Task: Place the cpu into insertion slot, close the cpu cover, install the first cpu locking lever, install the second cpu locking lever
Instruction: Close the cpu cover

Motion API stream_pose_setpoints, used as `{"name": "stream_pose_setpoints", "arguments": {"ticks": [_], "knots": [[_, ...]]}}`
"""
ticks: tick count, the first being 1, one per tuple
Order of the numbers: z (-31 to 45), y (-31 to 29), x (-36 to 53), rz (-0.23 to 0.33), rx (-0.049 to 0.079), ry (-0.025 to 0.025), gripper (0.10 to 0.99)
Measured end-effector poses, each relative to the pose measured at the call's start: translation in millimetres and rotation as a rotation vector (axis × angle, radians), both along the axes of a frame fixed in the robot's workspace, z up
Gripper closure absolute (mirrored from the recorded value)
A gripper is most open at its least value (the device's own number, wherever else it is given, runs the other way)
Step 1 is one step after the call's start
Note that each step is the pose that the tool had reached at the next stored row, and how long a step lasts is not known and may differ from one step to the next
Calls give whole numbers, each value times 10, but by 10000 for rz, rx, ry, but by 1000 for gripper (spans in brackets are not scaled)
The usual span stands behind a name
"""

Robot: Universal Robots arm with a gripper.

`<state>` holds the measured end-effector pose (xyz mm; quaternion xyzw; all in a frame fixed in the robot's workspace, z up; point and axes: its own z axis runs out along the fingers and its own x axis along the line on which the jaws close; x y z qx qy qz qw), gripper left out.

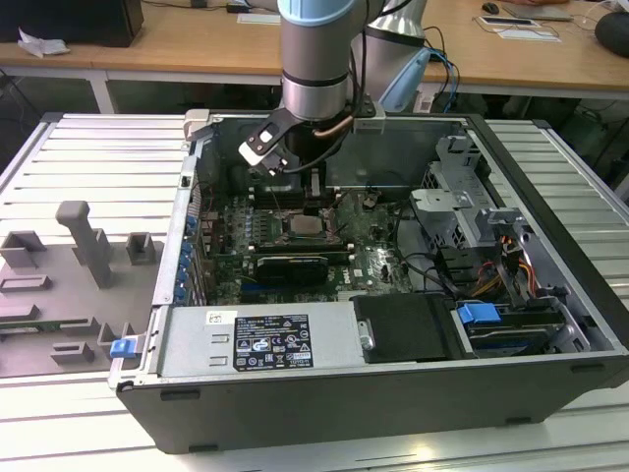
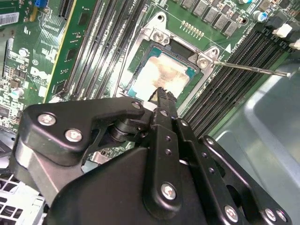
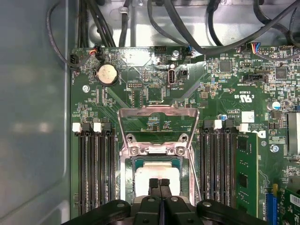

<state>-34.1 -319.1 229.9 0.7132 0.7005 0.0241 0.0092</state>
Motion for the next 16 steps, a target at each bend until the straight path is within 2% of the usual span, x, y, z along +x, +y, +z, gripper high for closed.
{"name": "stream_pose_setpoints", "arguments": {"ticks": [2, 4, 6, 7, 9, 10, 16], "knots": [[-1, 0, 73, -5, -2, 0, 976], [34, 0, 81, -6, -2, 0, 976], [149, 0, 81, -5, -2, 0, 976], [236, 0, 82, -5, -2, 0, 976], [323, 0, 81, -4, -2, 0, 976], [343, 0, 81, -5, -2, 0, 976], [346, 0, 98, -3, -3, 2, 976]]}}
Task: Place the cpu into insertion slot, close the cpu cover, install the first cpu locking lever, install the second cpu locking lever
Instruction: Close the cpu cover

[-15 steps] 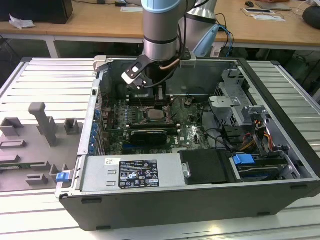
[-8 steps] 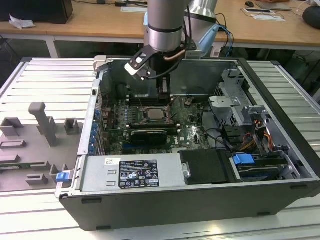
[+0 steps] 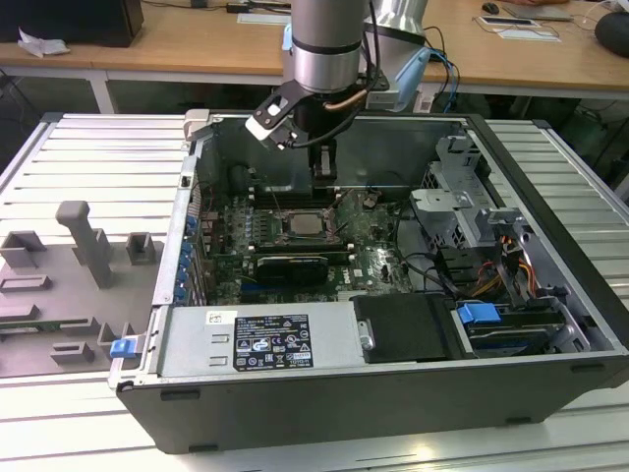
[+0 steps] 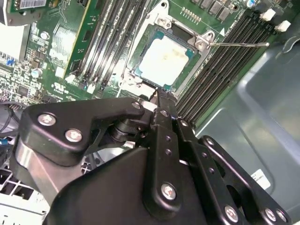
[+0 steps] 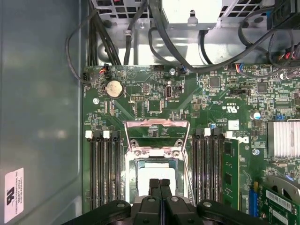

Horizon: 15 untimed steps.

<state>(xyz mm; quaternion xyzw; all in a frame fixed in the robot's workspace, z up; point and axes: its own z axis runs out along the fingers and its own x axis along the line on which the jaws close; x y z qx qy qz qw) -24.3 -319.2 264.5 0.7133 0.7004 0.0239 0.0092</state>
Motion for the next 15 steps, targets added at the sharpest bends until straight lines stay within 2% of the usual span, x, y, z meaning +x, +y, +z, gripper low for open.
{"name": "stream_pose_setpoints", "arguments": {"ticks": [3, 7, 15], "knots": [[-3, 0, 51, -1, 1, 13, 976], [-7, 0, 76, -1, -11, 14, 976], [-4, 1, 83, -2, -13, 13, 976]]}}
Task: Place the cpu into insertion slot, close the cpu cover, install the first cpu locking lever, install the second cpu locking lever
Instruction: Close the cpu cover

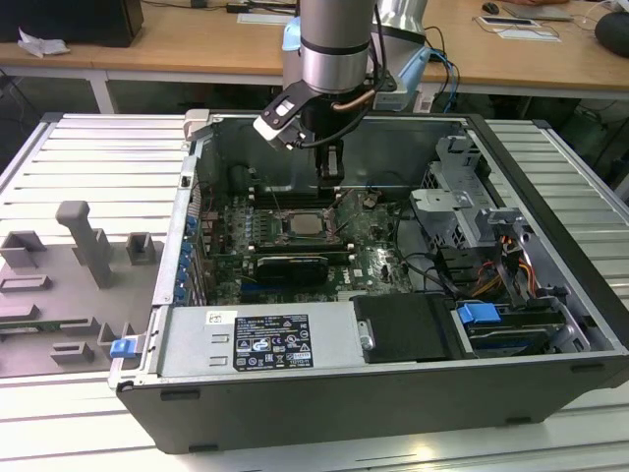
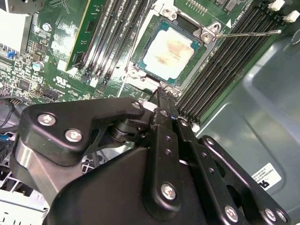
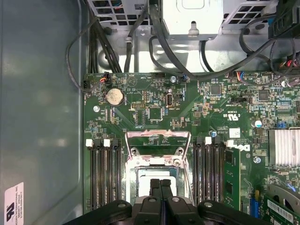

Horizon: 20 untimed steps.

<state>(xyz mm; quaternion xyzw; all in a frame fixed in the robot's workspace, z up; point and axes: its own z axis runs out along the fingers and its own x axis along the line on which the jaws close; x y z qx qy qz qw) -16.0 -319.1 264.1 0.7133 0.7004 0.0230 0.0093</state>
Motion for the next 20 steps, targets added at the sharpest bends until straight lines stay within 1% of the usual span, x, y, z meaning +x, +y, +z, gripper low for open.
{"name": "stream_pose_setpoints", "arguments": {"ticks": [3, 6, 13, 16, 18, 19, 20], "knots": [[5, -1, 9, 1, -32, 0, 976], [5, -1, 53, 1, -31, 1, 976], [3, 0, 112, 1, -34, 0, 976], [0, -1, 197, -1, -46, 5, 976], [-1, -1, 277, 0, -46, 12, 976], [-2, 0, 341, 2, -44, 19, 976], [-3, 0, 382, 0, -43, 22, 976]]}}
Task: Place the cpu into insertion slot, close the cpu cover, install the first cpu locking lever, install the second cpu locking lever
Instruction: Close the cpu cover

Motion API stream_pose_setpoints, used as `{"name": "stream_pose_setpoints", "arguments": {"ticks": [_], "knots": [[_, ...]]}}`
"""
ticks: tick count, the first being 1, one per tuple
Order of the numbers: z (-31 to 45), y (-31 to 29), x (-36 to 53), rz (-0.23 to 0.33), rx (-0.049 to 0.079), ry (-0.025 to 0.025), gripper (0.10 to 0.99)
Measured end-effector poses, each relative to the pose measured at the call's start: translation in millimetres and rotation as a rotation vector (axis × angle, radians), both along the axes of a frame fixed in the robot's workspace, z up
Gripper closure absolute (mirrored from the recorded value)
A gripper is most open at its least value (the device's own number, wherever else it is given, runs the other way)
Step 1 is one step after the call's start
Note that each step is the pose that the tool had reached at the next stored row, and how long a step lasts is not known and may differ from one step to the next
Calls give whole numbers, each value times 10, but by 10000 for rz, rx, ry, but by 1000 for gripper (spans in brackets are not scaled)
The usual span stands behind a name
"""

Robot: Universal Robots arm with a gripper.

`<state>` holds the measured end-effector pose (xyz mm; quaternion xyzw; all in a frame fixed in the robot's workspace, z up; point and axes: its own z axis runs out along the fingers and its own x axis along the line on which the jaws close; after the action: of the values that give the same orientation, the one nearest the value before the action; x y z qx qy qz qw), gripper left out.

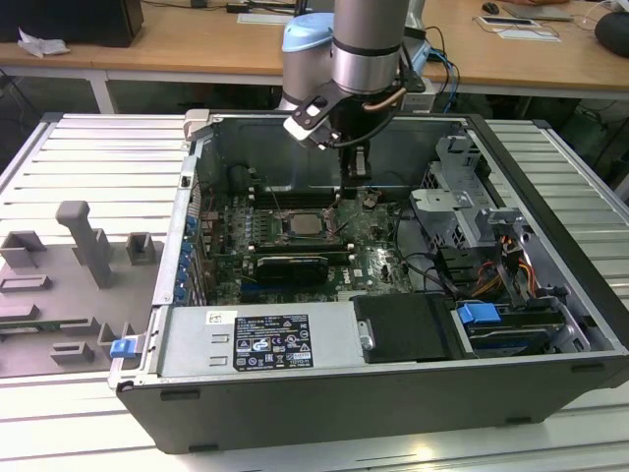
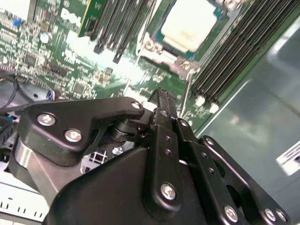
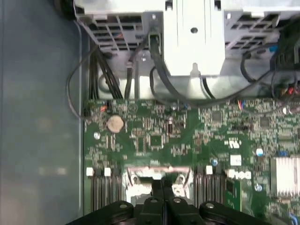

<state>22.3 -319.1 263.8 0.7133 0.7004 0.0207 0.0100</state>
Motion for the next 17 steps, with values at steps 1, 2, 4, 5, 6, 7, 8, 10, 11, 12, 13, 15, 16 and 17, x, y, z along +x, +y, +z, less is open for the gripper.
{"name": "stream_pose_setpoints", "arguments": {"ticks": [1, 2, 4, 5, 6, 7, 8, 10, 11, 12, 13, 15, 16, 17], "knots": [[0, 0, 19, 1, -1, 0, 976], [1, 0, 36, 2, -2, 1, 976], [0, 2, 90, 0, -2, 10, 976], [1, 5, 122, 5, -2, 18, 976], [1, 9, 148, 14, -2, 26, 976], [1, 13, 171, 21, -2, 31, 976], [0, 15, 203, 55, -2, 39, 976], [-3, 16, 252, 125, -1, 48, 976], [-4, 16, 266, 146, -2, 50, 976], [-7, 16, 282, 168, -3, 51, 976], [-14, 17, 294, 181, -4, 52, 976], [-39, 17, 313, 204, -6, 54, 976], [-54, 17, 316, 210, -7, 55, 976], [-78, 17, 316, 211, -6, 56, 976]]}}
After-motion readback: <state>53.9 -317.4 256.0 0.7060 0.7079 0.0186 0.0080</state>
